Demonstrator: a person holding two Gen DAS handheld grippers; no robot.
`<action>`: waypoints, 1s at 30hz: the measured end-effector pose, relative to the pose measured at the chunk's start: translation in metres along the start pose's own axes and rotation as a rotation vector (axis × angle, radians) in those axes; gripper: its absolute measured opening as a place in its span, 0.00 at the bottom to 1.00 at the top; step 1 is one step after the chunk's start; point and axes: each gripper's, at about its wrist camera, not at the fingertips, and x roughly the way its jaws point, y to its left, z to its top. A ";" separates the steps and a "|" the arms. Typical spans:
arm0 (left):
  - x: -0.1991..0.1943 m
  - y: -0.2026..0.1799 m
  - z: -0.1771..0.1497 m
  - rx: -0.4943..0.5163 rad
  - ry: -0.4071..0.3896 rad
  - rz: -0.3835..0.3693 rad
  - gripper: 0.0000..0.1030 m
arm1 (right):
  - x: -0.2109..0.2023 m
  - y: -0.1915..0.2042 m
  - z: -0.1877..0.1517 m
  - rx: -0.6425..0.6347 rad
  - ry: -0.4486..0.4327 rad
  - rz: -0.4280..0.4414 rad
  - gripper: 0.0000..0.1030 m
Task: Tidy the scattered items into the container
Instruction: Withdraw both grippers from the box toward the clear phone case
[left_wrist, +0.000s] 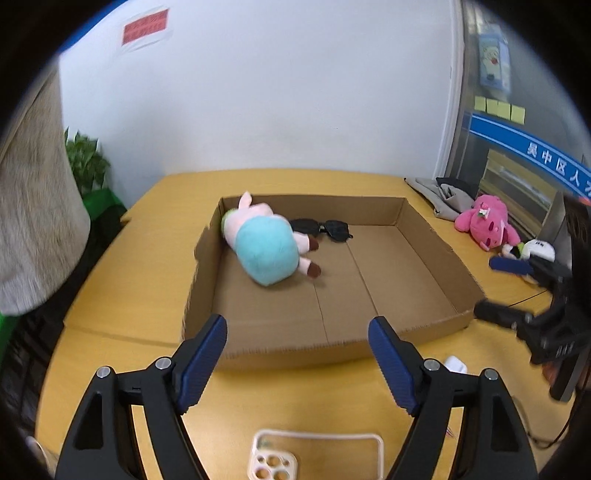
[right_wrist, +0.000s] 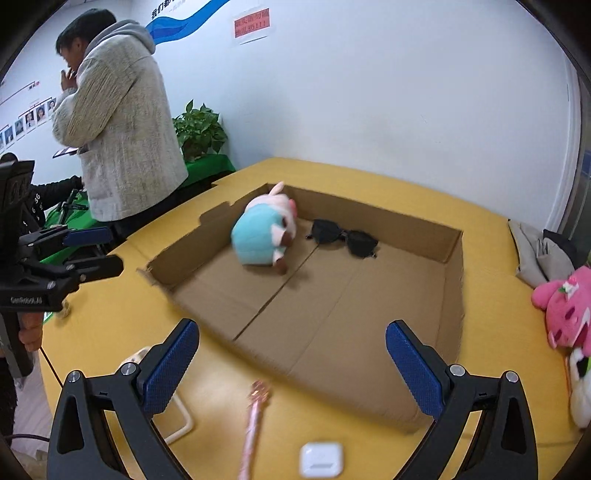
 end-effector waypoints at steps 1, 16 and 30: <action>-0.001 0.002 -0.005 -0.013 0.004 0.000 0.77 | -0.002 0.006 -0.007 0.006 0.004 0.003 1.00; 0.008 0.004 -0.058 -0.072 0.086 -0.025 0.77 | 0.002 0.028 -0.067 0.135 0.106 0.000 1.00; 0.026 -0.014 -0.058 -0.038 0.069 -0.072 0.77 | -0.011 0.016 -0.068 0.182 0.067 -0.127 1.00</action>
